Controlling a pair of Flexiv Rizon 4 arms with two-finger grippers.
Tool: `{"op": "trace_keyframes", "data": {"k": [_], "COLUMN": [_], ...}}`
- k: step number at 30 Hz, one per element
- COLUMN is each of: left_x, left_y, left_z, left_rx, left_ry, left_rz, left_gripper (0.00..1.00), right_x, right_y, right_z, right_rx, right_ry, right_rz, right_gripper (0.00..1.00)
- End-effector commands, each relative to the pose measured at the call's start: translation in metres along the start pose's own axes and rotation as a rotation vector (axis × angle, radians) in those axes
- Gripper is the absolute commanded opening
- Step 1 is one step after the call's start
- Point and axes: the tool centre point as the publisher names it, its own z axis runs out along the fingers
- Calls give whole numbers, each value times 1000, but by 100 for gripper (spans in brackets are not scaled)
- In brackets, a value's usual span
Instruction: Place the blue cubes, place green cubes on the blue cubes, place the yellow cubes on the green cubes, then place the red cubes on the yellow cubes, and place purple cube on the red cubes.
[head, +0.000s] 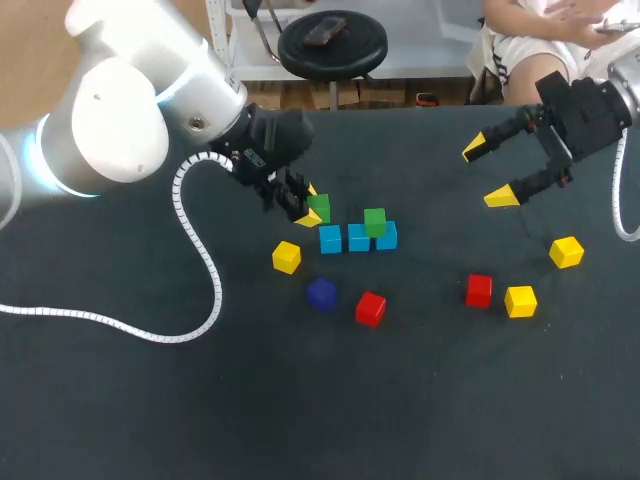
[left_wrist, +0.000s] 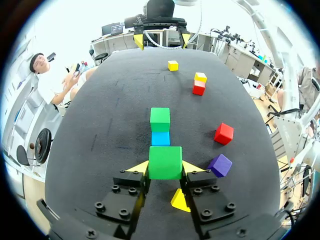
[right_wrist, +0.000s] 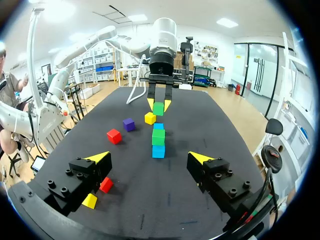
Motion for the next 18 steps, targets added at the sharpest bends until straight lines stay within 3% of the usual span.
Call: {"op": "trace_keyframes", "data": {"k": [1,4,7,14,18], "left_x": [0,0,-3,-11,-12], "left_y": [2,2,-15,-55,-75], "left_z": [0,0,3,-10,4], "left_rx": [5,5,-46,-117,-125], "left_ry": [1,1,141,113,110], "left_rz": [2,2,-100,-160,-172], "left_gripper": [0,0,0,0,0], "right_x": [0,0,0,0,0], "right_y": [0,0,0,0,0], "right_z": [0,0,0,0,0], "right_rx": [1,1,1,1,1], "right_ry": [0,0,0,0,0], "right_rz": [-1,-1,-1,-1,-1], "right_gripper": [100,100,100,100,100]}}
